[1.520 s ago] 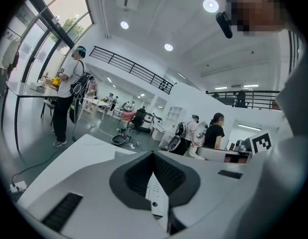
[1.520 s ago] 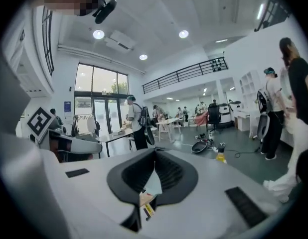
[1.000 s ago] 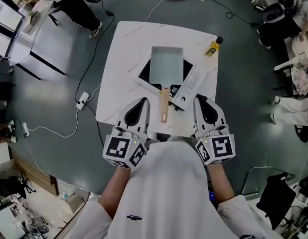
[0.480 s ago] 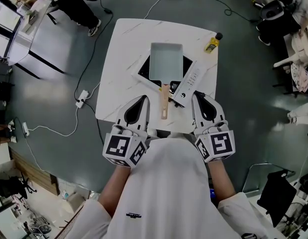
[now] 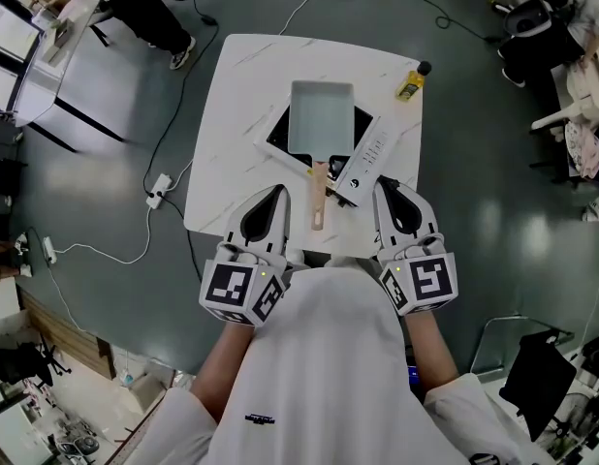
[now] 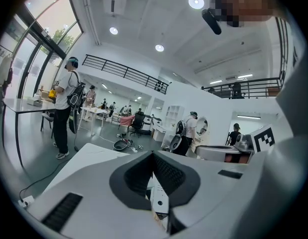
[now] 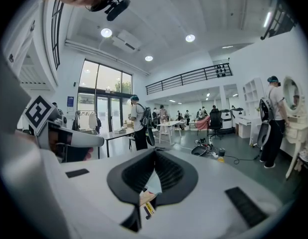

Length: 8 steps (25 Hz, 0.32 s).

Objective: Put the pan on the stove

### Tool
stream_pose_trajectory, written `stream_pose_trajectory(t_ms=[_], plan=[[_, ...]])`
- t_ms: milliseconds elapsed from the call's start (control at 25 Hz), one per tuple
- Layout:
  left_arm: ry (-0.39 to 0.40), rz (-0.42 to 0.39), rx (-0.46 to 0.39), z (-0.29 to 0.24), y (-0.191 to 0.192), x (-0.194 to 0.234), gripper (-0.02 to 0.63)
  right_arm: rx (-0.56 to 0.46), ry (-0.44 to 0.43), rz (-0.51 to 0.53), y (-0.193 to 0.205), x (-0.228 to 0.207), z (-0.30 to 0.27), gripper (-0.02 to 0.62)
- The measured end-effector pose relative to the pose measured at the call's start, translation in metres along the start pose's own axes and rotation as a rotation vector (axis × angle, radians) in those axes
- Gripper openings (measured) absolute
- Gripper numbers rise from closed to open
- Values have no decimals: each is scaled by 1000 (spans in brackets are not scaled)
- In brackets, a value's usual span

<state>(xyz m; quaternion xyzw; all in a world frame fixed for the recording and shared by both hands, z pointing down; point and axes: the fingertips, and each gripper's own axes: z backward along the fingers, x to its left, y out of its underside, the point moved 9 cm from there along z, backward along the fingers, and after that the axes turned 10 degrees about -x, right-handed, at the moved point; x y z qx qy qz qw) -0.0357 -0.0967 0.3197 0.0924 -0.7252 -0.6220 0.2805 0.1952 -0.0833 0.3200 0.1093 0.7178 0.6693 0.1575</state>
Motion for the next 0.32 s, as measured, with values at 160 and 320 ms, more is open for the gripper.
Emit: stream_pose_trajectory(t_ms=[160, 320], plan=[[1, -3, -2, -1, 1, -2, 0, -1, 0, -1, 1, -2, 1, 5], [0, -6, 1, -2, 1, -5, 0, -3, -1, 2, 0, -4, 1, 5]])
